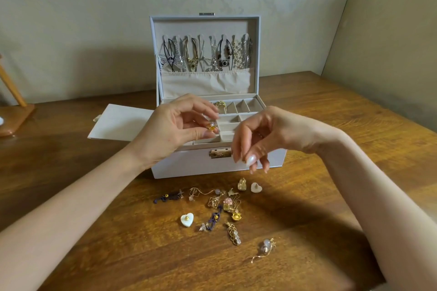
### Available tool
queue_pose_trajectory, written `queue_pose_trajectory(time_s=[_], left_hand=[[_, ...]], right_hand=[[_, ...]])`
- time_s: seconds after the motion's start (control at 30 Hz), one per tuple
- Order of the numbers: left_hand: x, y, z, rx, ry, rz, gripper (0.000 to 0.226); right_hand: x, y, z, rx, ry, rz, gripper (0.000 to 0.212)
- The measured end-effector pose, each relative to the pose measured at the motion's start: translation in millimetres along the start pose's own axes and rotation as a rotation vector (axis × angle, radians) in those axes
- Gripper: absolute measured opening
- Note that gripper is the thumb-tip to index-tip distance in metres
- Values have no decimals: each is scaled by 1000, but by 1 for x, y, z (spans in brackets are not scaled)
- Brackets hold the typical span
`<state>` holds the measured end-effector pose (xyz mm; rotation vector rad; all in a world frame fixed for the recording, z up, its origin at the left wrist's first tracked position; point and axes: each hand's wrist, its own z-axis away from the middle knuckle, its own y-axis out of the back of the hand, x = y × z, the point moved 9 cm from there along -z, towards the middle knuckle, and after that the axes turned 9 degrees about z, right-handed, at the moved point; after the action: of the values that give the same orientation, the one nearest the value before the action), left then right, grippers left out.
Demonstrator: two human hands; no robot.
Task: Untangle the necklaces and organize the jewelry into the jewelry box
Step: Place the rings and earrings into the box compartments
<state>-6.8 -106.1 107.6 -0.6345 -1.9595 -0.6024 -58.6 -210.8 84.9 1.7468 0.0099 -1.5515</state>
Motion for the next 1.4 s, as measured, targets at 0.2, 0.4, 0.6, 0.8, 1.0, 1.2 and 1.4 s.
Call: queue_pose_trajectory(time_s=[0.2, 0.4, 0.6, 0.8, 1.0, 1.2, 1.4], left_hand=[[1, 5, 1, 34, 3, -122, 24], [-2, 14, 1, 106, 83, 13, 24], [-18, 30, -2, 183, 262, 124, 21], [-21, 40, -25, 208, 236, -242, 12], [-25, 30, -54, 102, 115, -830, 11], [-40, 21, -56, -69, 127, -1105, 12], [-41, 16, -60, -110, 111, -1246, 10]], right_hand=[[24, -26, 1, -206, -194, 308, 14], [13, -30, -5, -128, -142, 203, 12], [6, 15, 0, 165, -23, -84, 12], [21, 54, -8, 492, -64, -119, 15], [32, 81, -33, 700, -222, 131, 16], [34, 80, -50, 701, -266, 429, 15], [37, 78, -53, 693, -270, 497, 12]])
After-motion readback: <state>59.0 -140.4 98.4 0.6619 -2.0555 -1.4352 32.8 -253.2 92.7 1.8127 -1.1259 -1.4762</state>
